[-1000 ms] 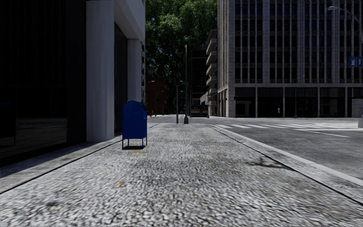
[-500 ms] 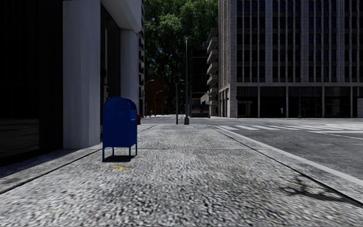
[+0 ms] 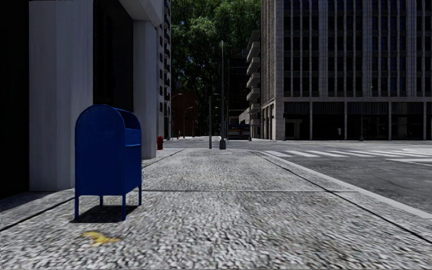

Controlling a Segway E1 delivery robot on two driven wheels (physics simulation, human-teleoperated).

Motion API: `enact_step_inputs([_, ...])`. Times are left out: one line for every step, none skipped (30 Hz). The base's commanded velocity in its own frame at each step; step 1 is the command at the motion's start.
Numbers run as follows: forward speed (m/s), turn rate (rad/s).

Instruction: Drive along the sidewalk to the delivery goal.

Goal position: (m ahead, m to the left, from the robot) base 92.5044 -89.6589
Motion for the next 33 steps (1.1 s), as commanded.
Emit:
enact_step_inputs([2.0,0.0])
enact_step_inputs([2.0,0.0])
enact_step_inputs([2.0,0.0])
enact_step_inputs([2.0,0.0])
enact_step_inputs([2.0,0.0])
enact_step_inputs([2.0,0.0])
enact_step_inputs([2.0,0.0])
enact_step_inputs([2.0,0.0])
enact_step_inputs([2.0,0.0])
enact_step_inputs([2.0,0.0])
enact_step_inputs([2.0,0.0])
enact_step_inputs([2.0,0.0])
enact_step_inputs([2.0,0.0])
enact_step_inputs([2.0,0.0])
enact_step_inputs([2.0,0.0])
enact_step_inputs([2.0,0.0])
enact_step_inputs([2.0,0.0])
enact_step_inputs([2.0,0.0])
enact_step_inputs([2.0,0.0])
enact_step_inputs([2.0,0.0])
enact_step_inputs([2.0,0.0])
enact_step_inputs([2.0,0.0])
enact_step_inputs([2.0,0.0])
enact_step_inputs([2.0,0.0])
enact_step_inputs([2.0,0.0])
enact_step_inputs([2.0,0.0])
enact_step_inputs([2.0,0.0])
enact_step_inputs([2.0,0.0])
enact_step_inputs([2.0,0.0])
enact_step_inputs([2.0,0.0])
enact_step_inputs([2.0,0.0])
enact_step_inputs([2.0,0.0])
enact_step_inputs([2.0,0.0])
